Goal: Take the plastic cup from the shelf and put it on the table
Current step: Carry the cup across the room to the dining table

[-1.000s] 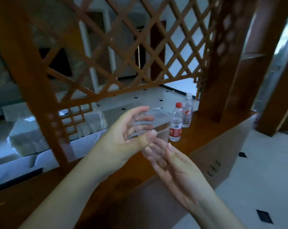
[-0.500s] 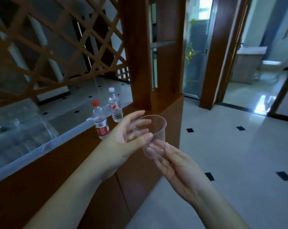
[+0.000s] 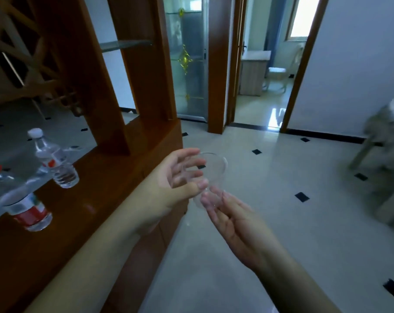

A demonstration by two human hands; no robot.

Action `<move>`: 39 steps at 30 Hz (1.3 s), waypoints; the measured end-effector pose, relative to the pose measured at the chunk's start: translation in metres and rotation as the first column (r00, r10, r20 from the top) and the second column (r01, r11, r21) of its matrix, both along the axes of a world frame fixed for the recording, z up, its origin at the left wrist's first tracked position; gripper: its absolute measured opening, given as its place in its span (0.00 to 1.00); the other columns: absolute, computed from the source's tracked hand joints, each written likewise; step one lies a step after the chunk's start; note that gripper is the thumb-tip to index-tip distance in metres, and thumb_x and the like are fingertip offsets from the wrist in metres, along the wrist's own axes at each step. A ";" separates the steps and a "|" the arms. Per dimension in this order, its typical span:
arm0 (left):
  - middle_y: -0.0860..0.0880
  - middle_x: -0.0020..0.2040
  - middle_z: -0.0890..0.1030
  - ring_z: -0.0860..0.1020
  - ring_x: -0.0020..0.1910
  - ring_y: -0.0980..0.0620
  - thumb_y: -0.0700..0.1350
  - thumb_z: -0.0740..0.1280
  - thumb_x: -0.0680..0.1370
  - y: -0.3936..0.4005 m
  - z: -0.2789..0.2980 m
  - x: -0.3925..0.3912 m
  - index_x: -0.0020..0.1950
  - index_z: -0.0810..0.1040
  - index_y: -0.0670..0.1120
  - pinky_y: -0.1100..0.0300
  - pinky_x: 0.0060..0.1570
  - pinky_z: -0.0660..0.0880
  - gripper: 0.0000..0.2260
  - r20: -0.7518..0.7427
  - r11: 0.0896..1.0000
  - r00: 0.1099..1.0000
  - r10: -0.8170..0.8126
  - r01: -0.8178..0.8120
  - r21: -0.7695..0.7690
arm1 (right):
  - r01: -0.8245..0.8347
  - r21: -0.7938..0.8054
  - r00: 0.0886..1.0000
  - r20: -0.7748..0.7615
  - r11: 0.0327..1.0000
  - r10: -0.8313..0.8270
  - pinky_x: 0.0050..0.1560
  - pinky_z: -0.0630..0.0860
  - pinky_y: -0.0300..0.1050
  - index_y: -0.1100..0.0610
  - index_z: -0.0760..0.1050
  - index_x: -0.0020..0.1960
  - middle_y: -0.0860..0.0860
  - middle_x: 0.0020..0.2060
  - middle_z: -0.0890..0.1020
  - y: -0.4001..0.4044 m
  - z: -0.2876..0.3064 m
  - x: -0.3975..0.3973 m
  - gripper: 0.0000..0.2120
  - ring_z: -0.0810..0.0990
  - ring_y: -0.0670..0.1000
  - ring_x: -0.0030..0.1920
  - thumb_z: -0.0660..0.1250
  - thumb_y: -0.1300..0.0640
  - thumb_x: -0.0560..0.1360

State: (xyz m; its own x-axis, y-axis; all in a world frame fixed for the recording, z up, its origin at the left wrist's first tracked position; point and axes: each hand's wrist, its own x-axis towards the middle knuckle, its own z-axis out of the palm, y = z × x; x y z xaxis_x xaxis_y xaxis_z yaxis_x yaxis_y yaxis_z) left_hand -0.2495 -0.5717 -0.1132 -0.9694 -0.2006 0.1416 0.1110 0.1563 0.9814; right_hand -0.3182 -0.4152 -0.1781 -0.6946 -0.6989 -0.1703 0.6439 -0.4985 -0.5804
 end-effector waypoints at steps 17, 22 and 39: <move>0.59 0.60 0.77 0.77 0.58 0.60 0.57 0.75 0.67 -0.027 -0.022 -0.223 0.63 0.70 0.68 0.63 0.49 0.76 0.27 0.099 0.936 0.930 -0.353 0.351 0.037 | 0.398 0.123 0.901 0.136 0.909 -0.413 0.56 0.78 0.44 0.66 0.74 0.64 0.61 0.60 0.80 -0.010 -0.006 -0.151 0.16 0.84 0.51 0.50 0.62 0.62 0.78; 0.57 0.61 0.76 0.76 0.60 0.57 0.58 0.74 0.66 0.020 -0.028 -0.281 0.65 0.69 0.65 0.60 0.54 0.75 0.29 0.106 0.908 0.902 -0.419 0.413 0.077 | 0.511 0.107 0.840 0.151 0.853 -0.522 0.52 0.80 0.41 0.65 0.75 0.63 0.59 0.58 0.80 0.027 -0.009 -0.193 0.16 0.85 0.50 0.48 0.62 0.59 0.79; 0.54 0.61 0.77 0.78 0.57 0.57 0.58 0.75 0.66 0.194 -0.021 -0.510 0.64 0.70 0.65 0.57 0.59 0.74 0.28 0.143 0.837 0.826 -0.545 0.544 0.052 | 0.619 0.055 0.757 0.224 0.784 -0.613 0.41 0.82 0.41 0.65 0.80 0.56 0.58 0.48 0.86 0.195 -0.018 -0.403 0.19 0.86 0.53 0.47 0.71 0.58 0.67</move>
